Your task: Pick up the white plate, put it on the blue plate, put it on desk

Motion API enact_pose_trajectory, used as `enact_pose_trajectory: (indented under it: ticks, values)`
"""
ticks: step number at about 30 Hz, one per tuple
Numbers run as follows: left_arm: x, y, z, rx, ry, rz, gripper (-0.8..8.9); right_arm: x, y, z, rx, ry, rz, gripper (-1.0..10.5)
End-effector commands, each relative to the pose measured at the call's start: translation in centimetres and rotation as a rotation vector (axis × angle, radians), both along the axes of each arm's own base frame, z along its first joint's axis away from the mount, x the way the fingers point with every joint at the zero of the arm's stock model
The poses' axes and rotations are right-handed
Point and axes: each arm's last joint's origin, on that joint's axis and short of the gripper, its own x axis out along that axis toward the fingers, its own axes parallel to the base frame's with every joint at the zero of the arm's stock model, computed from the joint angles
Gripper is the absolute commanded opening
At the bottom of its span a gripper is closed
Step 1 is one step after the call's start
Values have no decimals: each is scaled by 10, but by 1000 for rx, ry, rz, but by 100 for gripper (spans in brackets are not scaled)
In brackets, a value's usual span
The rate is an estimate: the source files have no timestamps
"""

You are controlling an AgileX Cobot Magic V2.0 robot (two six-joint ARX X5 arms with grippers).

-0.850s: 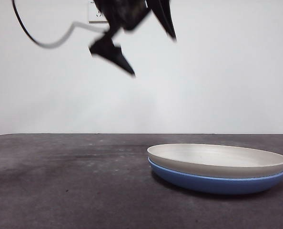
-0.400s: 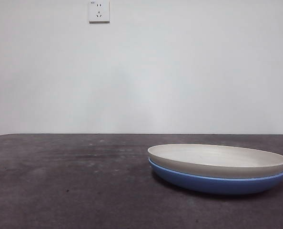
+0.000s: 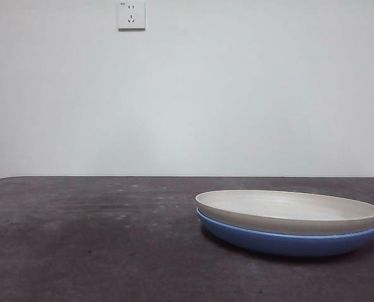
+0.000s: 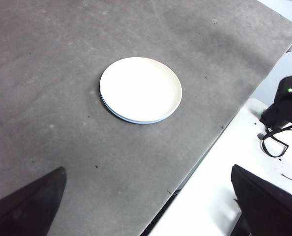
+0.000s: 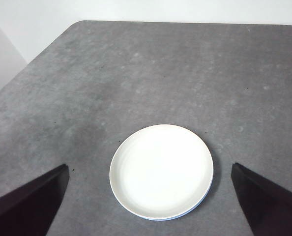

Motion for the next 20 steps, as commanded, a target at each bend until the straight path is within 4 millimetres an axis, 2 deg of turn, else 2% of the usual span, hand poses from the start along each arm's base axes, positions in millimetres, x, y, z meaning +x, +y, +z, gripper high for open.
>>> enact_pose_trajectory:
  ticks: [1,6,12,16,20]
  values:
    - [-8,5,-4,-32,-19,12,686,2,1,5,25,9,2,615]
    - [-20,12,-17,-56,-41,16,686,6,3,3,48,54,36,615]
    - [-17,11,-28,-84,-48,30,686,17,4,-6,35,181,31,615]
    - [-11,7,-33,-96,-43,38,686,38,8,-15,15,321,23,615]
    - [-7,4,-35,-122,-51,48,685,71,13,-28,-5,455,19,614]
